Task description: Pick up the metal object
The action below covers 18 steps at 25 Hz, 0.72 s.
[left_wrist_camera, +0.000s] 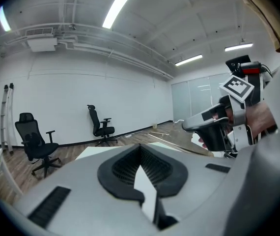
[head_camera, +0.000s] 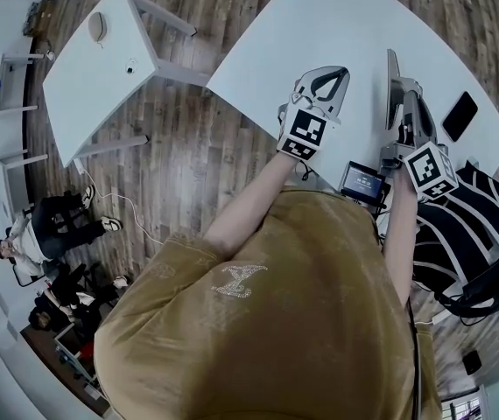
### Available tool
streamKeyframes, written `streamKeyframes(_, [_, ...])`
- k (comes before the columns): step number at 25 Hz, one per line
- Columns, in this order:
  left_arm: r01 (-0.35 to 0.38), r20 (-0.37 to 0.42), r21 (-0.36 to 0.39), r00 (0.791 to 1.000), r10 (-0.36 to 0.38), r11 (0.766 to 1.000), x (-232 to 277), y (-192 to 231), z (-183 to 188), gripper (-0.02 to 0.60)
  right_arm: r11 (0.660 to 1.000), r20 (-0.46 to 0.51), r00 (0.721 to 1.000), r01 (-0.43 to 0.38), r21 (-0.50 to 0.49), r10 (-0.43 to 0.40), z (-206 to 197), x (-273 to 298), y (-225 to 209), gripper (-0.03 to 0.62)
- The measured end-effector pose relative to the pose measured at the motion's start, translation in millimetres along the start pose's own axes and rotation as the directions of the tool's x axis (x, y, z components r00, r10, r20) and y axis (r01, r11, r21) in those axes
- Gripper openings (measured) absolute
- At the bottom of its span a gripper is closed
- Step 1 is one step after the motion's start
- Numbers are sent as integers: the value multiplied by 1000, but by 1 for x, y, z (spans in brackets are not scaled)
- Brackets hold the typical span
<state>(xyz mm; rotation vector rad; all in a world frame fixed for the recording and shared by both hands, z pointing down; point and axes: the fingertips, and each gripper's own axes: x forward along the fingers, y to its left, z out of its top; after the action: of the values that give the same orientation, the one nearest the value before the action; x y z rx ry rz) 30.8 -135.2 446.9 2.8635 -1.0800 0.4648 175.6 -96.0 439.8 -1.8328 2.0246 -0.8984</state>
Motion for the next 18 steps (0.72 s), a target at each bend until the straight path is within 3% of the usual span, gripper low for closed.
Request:
streamKeyframes(8, [-28, 93, -7, 995, 28, 1000, -8, 7, 46, 6, 993, 77, 997, -2, -115, 11, 31, -16, 21, 28])
streamKeyframes(18, [-43, 146, -22, 988, 46, 999, -18, 10, 81, 6, 985, 181, 983, 2, -173, 30, 59, -34, 37, 28])
